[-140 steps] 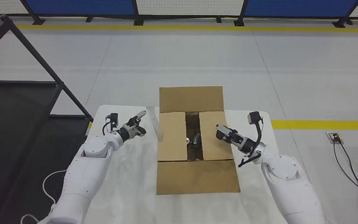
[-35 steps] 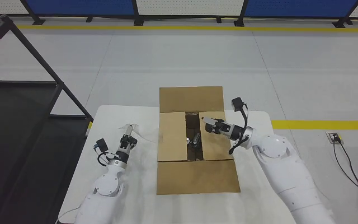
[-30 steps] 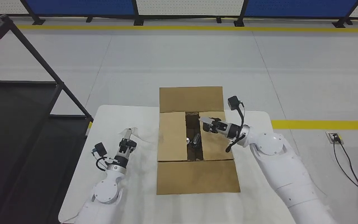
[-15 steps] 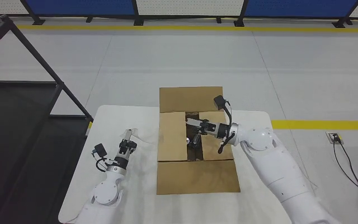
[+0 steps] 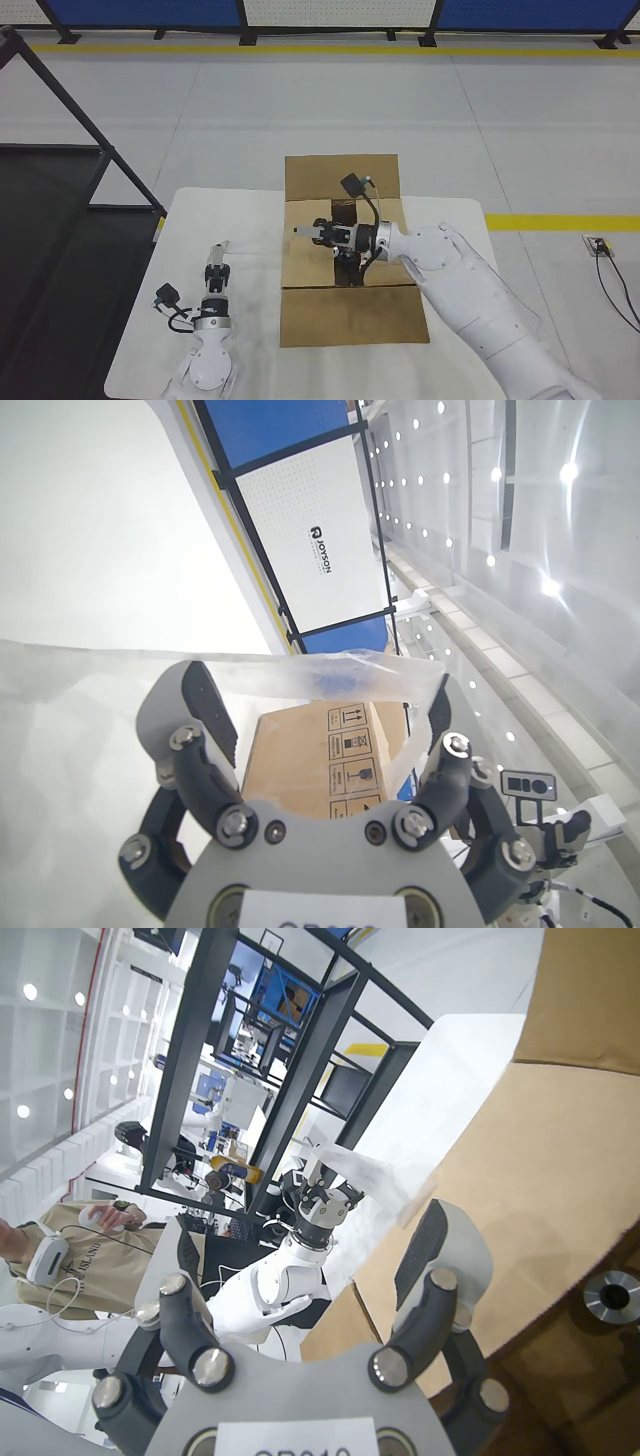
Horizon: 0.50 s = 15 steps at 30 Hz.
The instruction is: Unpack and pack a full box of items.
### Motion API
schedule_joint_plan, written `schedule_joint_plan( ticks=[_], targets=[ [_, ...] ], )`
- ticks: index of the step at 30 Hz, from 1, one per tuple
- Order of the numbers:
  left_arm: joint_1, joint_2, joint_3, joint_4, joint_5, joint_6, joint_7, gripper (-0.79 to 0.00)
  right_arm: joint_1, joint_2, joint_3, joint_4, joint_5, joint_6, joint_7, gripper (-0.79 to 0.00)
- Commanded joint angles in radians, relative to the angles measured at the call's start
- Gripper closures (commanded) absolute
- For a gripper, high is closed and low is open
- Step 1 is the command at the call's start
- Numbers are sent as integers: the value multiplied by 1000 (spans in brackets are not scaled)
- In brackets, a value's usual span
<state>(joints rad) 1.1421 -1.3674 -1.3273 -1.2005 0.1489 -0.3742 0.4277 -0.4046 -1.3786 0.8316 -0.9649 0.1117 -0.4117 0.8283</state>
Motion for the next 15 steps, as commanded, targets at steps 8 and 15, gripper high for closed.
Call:
schedule_joint_plan(
  ticks=[8,15],
  targets=[
    [20,-10,3,-22,23,1,18,-785,98,-86,-135,127,33,-31,22,-785],
    [22,-16,2,-25,32,-1,11,-785,156,-159,-209,237,21,-20,-55,-785]
  ],
)
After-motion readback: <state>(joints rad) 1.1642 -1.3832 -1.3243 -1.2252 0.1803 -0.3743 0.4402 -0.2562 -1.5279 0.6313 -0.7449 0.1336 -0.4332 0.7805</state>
